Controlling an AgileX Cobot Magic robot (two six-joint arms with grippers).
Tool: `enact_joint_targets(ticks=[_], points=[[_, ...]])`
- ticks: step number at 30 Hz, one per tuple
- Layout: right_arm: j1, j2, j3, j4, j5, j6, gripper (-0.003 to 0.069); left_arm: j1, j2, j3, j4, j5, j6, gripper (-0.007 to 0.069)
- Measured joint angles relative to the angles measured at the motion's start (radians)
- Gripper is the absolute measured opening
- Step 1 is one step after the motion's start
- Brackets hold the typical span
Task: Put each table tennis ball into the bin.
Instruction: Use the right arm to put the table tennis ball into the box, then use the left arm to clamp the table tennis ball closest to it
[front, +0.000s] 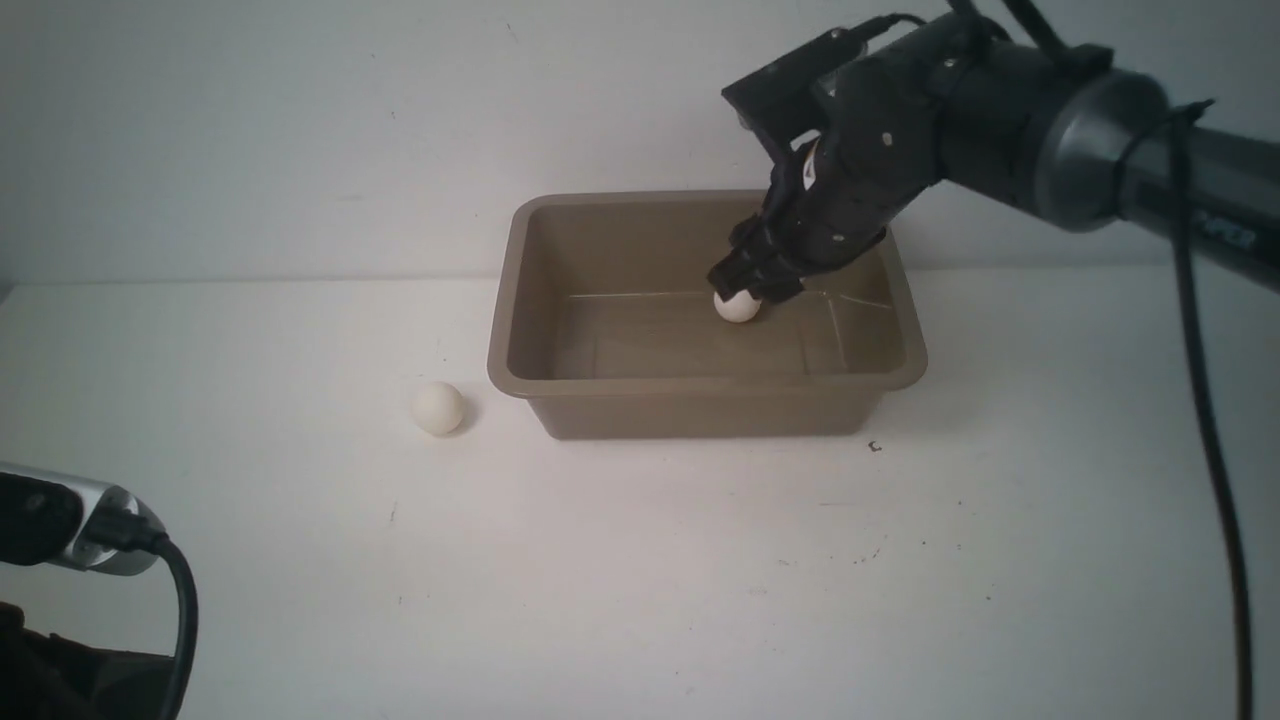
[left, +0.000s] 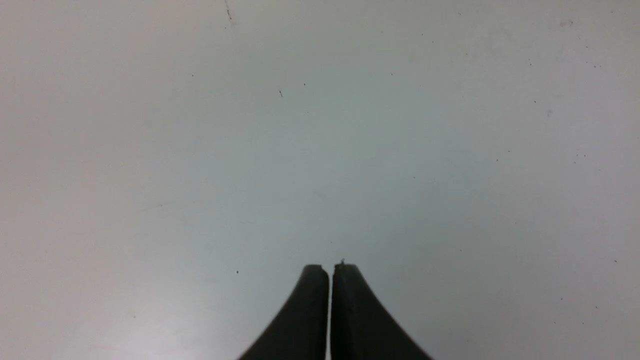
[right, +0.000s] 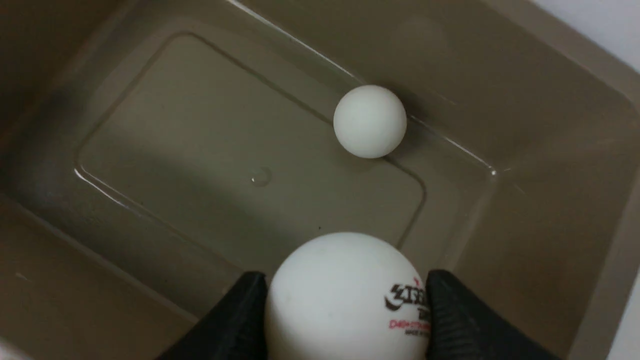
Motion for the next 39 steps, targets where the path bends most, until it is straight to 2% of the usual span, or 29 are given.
enact_joint_targets(ticks=[8,17,24,28,34,36,39], points=[[0.0,0.037,-0.048,0.0,0.038,0.0,0.036,0.0,0.0,0.0,0.0,0.001,0.0,-0.0003],[0.0,0.036,-0.049,0.0,0.056,0.024,0.0455,0.0,0.0,0.0,0.0,0.001,0.0,-0.0003],[0.0,-0.069,-0.049,0.0,0.121,0.024,0.0447,0.0,0.0,0.0,0.0,-0.069,0.0,-0.0003],[-0.001,-0.229,-0.031,0.0,0.192,0.024,0.0346,0.0,0.006,0.0,-0.001,-0.209,0.0,-0.0003],[-0.001,-0.497,0.228,0.0,0.215,0.024,0.0057,0.0,0.117,0.0,-0.075,-0.382,0.064,0.004],[-0.001,-0.624,0.397,0.0,0.198,0.035,0.0006,0.0,0.202,0.0,-0.159,-0.431,0.131,0.0079],[-0.001,-0.784,0.613,0.0,0.171,0.05,-0.0011,0.0,0.328,-0.014,-0.281,-0.463,0.259,0.0141]])
